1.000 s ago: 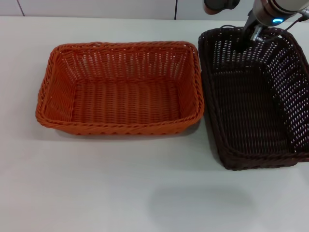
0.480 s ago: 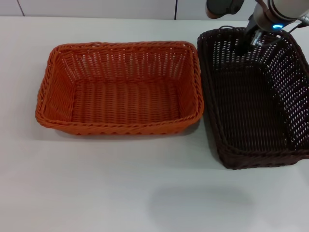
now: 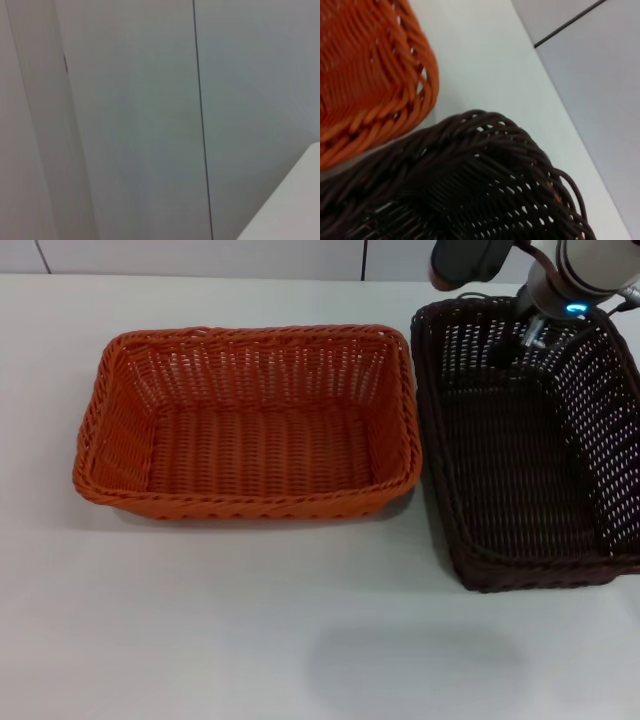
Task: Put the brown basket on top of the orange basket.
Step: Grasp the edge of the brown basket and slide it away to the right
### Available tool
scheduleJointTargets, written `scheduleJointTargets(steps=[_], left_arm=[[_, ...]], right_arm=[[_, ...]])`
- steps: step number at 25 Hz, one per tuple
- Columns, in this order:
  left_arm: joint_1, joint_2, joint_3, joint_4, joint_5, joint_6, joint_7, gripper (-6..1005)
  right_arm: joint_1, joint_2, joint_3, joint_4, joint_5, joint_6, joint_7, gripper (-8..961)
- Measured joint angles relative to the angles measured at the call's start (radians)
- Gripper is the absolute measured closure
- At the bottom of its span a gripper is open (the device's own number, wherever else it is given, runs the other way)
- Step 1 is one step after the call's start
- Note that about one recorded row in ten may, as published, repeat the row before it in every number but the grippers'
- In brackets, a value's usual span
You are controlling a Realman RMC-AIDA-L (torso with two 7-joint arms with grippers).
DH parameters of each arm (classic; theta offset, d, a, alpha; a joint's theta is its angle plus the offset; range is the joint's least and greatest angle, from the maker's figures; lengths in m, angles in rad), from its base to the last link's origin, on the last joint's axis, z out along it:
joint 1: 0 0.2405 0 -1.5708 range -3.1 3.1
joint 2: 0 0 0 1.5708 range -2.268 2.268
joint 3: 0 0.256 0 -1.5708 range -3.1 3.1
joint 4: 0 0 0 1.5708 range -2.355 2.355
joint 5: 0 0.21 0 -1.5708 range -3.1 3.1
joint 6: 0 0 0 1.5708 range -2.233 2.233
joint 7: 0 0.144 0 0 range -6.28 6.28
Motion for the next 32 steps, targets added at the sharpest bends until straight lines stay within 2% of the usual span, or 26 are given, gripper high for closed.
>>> scheduleJointTargets(steps=[7, 18, 21, 32], left_arm=[[-0.001, -0.003, 0.0, 0.003, 0.0, 0.0, 0.003, 173], [-0.001, -0.003, 0.002, 0.009, 0.0, 0.0, 0.009, 173], [-0.003, -0.002, 0.002, 0.01, 0.0, 0.0, 0.009, 173], [-0.016, 0.004, 0.002, 0.01, 0.002, 0.0, 0.009, 173]], right_arm=[[-0.002, 0.001, -0.007, 0.01, 0.041, 0.002, -0.006, 134], [-0.019, 0.0, -0.004, -0.083, 0.053, 0.055, 0.003, 174], [-0.02, 0.0, -0.025, -0.072, 0.054, 0.057, -0.034, 185], [-0.026, -0.005, -0.002, -0.132, 0.095, 0.132, -0.092, 279]])
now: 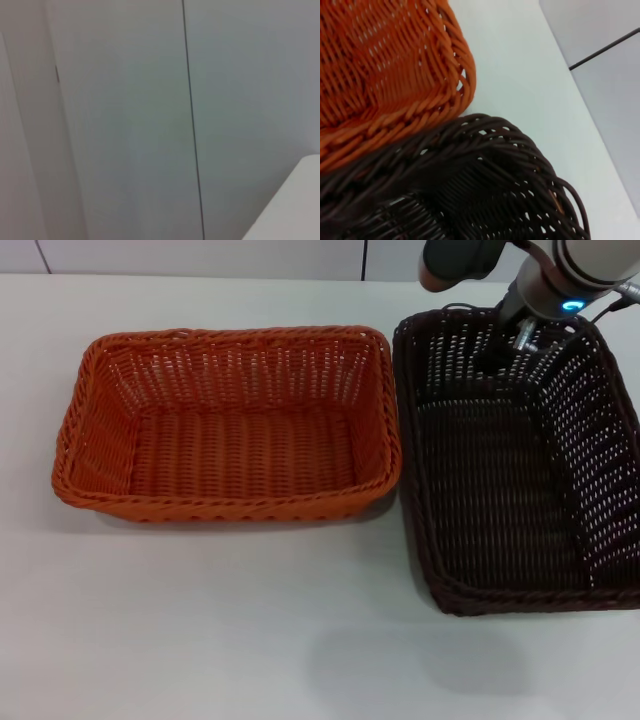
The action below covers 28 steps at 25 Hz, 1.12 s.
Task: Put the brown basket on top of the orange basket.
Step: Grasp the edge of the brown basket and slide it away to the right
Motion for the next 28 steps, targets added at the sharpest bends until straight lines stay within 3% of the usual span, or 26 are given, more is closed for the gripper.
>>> scheduleJointTargets(steps=[9, 19, 25, 28], left_arm=[[-0.011, 0.002, 0.0, 0.0, 0.0, 0.0, 0.001, 173], [-0.014, 0.004, 0.0, 0.01, 0.0, 0.0, 0.002, 173], [-0.017, 0.003, 0.0, 0.014, 0.0, 0.0, 0.002, 173], [-0.018, 0.003, 0.0, 0.014, 0.0, 0.0, 0.002, 173]], right_arm=[[-0.003, -0.005, 0.086, -0.036, -0.002, 0.022, -0.056, 386], [0.02, -0.007, 0.231, -0.1, 0.026, 0.242, -0.233, 426], [-0.003, -0.008, 0.274, -0.195, 0.083, 0.326, -0.273, 661], [-0.03, 0.003, 0.258, -0.255, 0.121, 0.331, -0.262, 755]])
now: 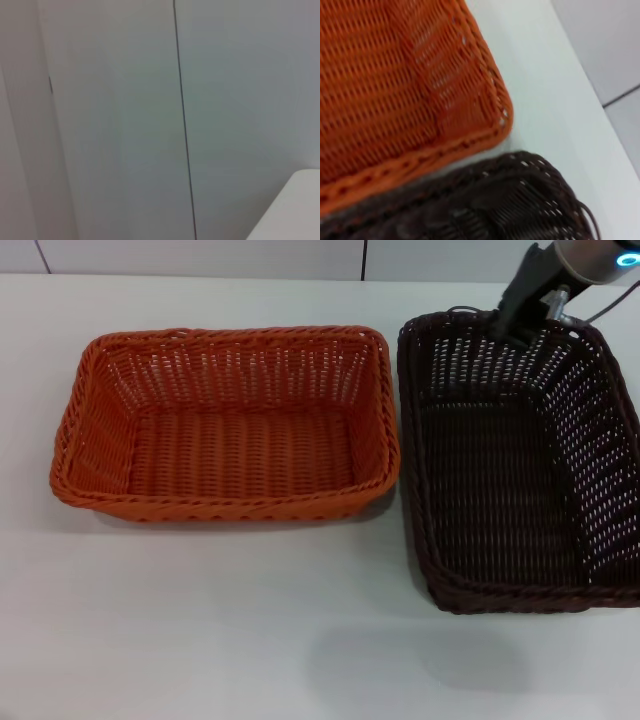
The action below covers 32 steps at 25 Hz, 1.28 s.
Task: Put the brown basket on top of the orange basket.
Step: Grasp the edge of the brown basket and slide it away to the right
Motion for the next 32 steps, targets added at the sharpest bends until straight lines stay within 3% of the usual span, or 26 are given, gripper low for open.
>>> scheduleJointTargets(steps=[7, 10, 13, 15, 20, 26, 29, 32], left_arm=[[0.008, -0.007, 0.002, -0.001, 0.0, 0.0, 0.0, 173], [0.016, -0.014, -0.001, -0.001, 0.0, 0.0, 0.0, 173], [0.019, -0.016, -0.001, -0.001, 0.0, 0.0, 0.0, 173], [0.019, -0.016, -0.001, -0.002, 0.0, 0.0, 0.0, 173], [0.02, -0.013, 0.0, -0.005, 0.0, 0.0, 0.0, 173], [0.02, -0.013, 0.0, -0.004, 0.0, 0.0, 0.0, 173], [0.021, -0.013, 0.0, -0.004, 0.0, 0.0, 0.0, 173], [0.024, -0.012, -0.003, -0.005, 0.0, 0.0, 0.0, 173]], right_arm=[[0.004, 0.003, -0.062, 0.003, 0.031, 0.051, 0.107, 956], [-0.052, 0.005, -0.191, -0.088, 0.123, 0.078, 0.209, 920], [-0.071, 0.005, -0.238, -0.155, 0.23, 0.143, 0.256, 884], [-0.073, 0.005, -0.243, -0.201, 0.269, 0.189, 0.29, 860], [-0.083, 0.003, -0.264, -0.285, 0.28, 0.229, 0.364, 634], [-0.086, 0.004, -0.269, -0.348, 0.33, 0.286, 0.422, 491], [-0.082, -0.011, -0.271, -0.364, 0.436, 0.323, 0.465, 490], [-0.096, -0.041, -0.325, -0.395, 0.508, 0.339, 0.515, 490]])
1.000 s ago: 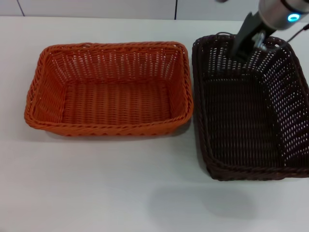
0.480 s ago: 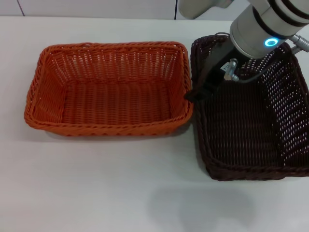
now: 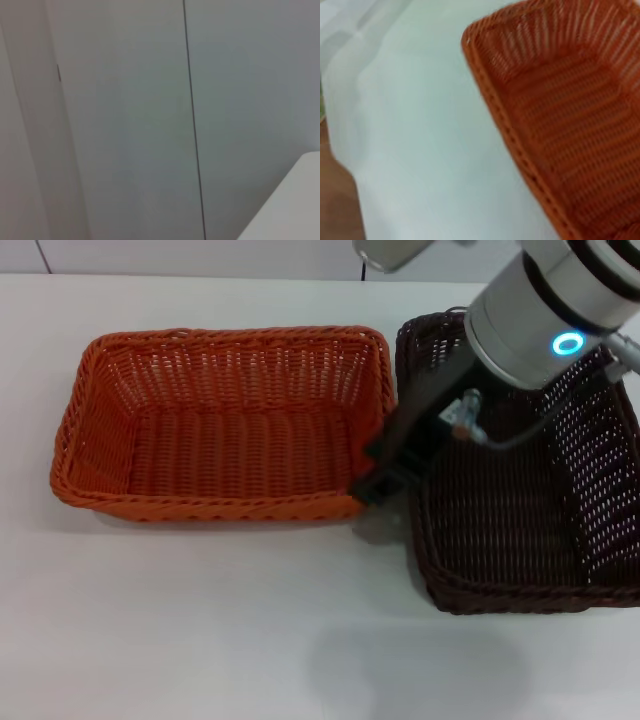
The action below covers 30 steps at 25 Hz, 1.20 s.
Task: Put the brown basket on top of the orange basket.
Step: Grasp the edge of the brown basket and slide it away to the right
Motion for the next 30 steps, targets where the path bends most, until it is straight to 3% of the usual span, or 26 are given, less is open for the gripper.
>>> scheduleJointTargets(steps=[3, 11, 18, 30], left_arm=[[0.003, 0.0, -0.003, -0.003, 0.0, 0.0, 0.0, 173], [0.015, 0.002, 0.002, 0.0, -0.001, 0.0, 0.0, 173], [0.02, -0.001, 0.003, 0.002, 0.0, 0.0, 0.0, 173], [0.011, -0.009, 0.012, -0.001, 0.002, 0.0, 0.0, 173]], right_arm=[[-0.023, -0.019, -0.054, -0.036, 0.014, 0.005, 0.028, 491], [-0.077, -0.036, -0.177, -0.146, 0.012, 0.017, 0.062, 491], [-0.152, -0.055, -0.177, -0.237, 0.018, 0.022, 0.092, 490], [-0.287, -0.066, -0.189, -0.348, 0.051, 0.026, 0.098, 493]])
